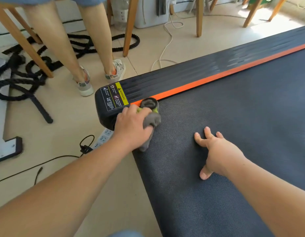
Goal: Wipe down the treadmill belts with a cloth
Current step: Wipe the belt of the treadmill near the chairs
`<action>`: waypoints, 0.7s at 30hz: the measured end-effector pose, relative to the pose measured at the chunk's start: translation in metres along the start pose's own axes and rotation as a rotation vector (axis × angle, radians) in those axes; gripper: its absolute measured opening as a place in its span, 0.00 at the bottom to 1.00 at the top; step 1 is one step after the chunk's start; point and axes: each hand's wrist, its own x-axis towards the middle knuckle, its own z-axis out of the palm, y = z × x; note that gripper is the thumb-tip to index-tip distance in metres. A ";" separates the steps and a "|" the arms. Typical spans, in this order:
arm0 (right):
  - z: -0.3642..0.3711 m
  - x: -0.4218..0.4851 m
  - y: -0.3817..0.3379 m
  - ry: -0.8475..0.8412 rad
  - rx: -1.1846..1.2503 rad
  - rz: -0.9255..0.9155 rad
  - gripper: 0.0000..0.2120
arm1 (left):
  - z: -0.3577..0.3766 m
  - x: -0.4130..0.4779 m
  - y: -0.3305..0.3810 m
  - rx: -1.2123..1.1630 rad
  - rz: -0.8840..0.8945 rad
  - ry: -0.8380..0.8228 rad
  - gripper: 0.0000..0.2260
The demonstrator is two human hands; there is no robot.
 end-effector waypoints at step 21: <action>-0.003 0.001 -0.002 -0.026 -0.002 0.014 0.67 | 0.023 -0.124 0.060 -0.662 -0.474 0.271 0.19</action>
